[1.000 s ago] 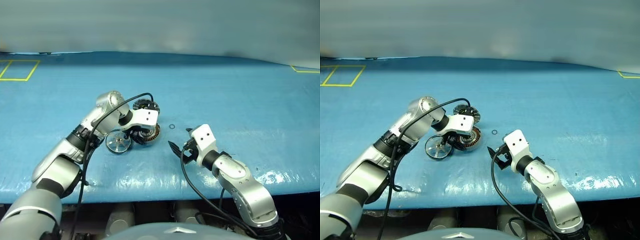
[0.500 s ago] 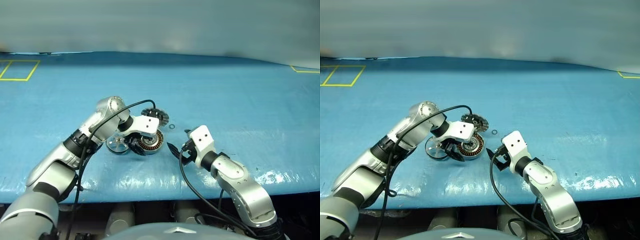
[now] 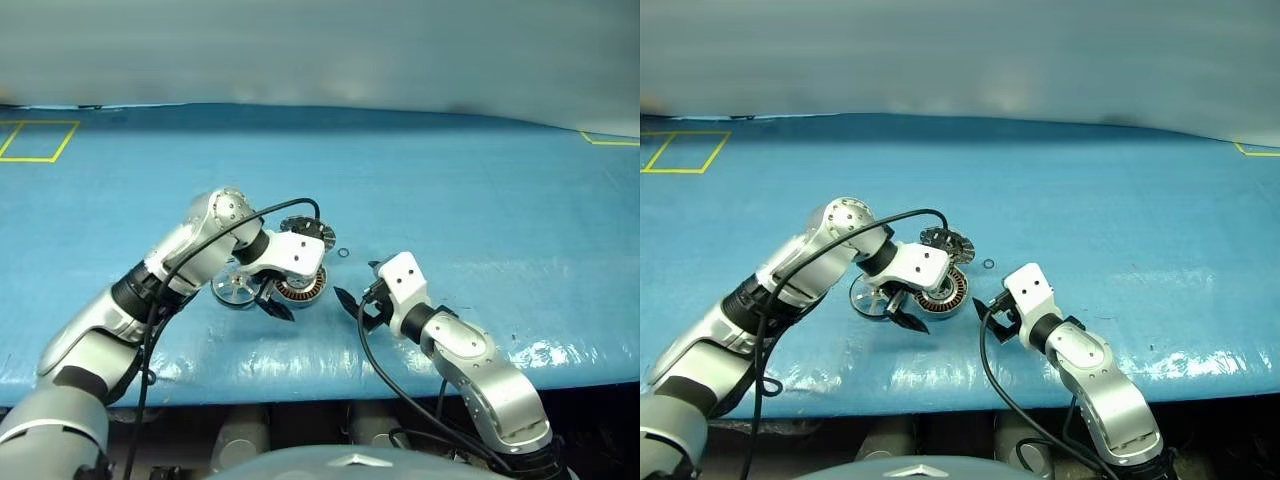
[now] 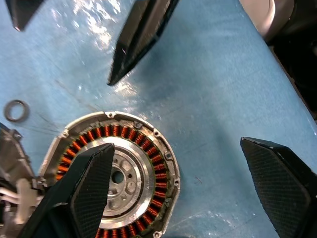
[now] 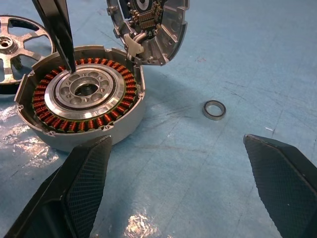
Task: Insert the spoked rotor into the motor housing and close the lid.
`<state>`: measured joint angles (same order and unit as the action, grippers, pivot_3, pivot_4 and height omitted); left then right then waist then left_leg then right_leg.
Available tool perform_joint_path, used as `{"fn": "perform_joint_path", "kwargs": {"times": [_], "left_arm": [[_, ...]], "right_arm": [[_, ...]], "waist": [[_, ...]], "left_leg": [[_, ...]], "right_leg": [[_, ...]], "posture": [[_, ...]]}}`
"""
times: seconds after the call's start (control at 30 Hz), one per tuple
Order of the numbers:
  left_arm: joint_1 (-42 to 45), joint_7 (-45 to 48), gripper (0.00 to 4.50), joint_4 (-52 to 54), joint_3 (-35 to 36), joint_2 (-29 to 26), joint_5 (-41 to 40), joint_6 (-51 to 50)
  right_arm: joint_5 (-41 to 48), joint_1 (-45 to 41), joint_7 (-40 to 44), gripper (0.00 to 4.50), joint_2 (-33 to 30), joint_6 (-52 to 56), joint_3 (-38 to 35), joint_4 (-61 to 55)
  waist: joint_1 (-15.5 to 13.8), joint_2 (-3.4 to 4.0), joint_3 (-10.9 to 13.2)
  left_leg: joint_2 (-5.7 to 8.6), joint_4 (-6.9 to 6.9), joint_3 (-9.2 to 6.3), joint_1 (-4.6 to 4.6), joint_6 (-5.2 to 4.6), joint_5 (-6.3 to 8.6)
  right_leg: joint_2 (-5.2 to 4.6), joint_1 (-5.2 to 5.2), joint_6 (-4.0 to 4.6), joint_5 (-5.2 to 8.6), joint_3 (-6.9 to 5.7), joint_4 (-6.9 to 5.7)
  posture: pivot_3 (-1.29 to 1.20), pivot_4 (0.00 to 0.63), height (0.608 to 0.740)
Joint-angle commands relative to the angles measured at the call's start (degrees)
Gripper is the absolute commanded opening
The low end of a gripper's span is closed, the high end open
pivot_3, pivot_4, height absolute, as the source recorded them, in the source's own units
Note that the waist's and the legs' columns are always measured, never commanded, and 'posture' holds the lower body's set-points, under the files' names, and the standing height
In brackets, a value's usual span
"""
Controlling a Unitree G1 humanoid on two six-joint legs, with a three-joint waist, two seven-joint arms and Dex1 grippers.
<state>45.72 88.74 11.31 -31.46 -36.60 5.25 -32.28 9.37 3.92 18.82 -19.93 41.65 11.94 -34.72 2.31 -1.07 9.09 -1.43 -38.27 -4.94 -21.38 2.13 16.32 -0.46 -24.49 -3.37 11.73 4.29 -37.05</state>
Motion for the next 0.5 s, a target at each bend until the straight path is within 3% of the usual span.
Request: {"fn": "perform_joint_path", "kwargs": {"times": [0.03,0.17,0.33,0.5], "left_arm": [[-1.1,-1.42,4.42,8.36,7.74,-1.4,-7.03,-6.69],[-5.89,-6.65,4.42,14.84,16.6,-1.56,-14.48,-13.64],[-20.05,-18.52,4.42,22.95,31.7,3.22,-23.04,-16.7],[-36.19,-28.94,4.42,28.4,34.93,5.37,-23.48,-14.83]], "right_arm": [[-0.32,1.03,-0.03,4.5,-0.58,-0.91,-0.39,-1.6],[-1.76,1.45,-1.74,4.5,-0.47,-0.2,-0.58,-1.04],[-5.49,-1.89,-6.63,4.5,1.79,2.81,-0.29,4.02],[-7.41,-6.56,-9.22,4.5,5.43,1.87,0.2,10.79]], "waist": [[0.04,0.0,0.0],[0.25,0.02,0.0],[0.91,0.09,-0.04],[1.16,0.08,-0.04]], "left_leg": [[0.0,0.0,0.0,-0.01,0.0,0.0],[-0.02,0.02,0.01,0.0,0.0,0.0],[-0.04,-0.01,0.05,0.1,0.01,-0.01],[-0.07,0.06,0.11,0.28,0.02,-0.01]], "right_leg": [[0.0,0.0,0.0,0.0,0.0,0.0],[0.0,-0.01,0.01,0.01,0.0,0.01],[0.0,0.02,0.0,0.01,0.03,-0.04],[0.01,0.09,0.03,0.01,0.11,-0.13]], "posture": [[0.0,0.15,0.74],[0.0,0.15,0.74],[0.0,0.15,0.74],[0.0,0.15,0.74]]}}
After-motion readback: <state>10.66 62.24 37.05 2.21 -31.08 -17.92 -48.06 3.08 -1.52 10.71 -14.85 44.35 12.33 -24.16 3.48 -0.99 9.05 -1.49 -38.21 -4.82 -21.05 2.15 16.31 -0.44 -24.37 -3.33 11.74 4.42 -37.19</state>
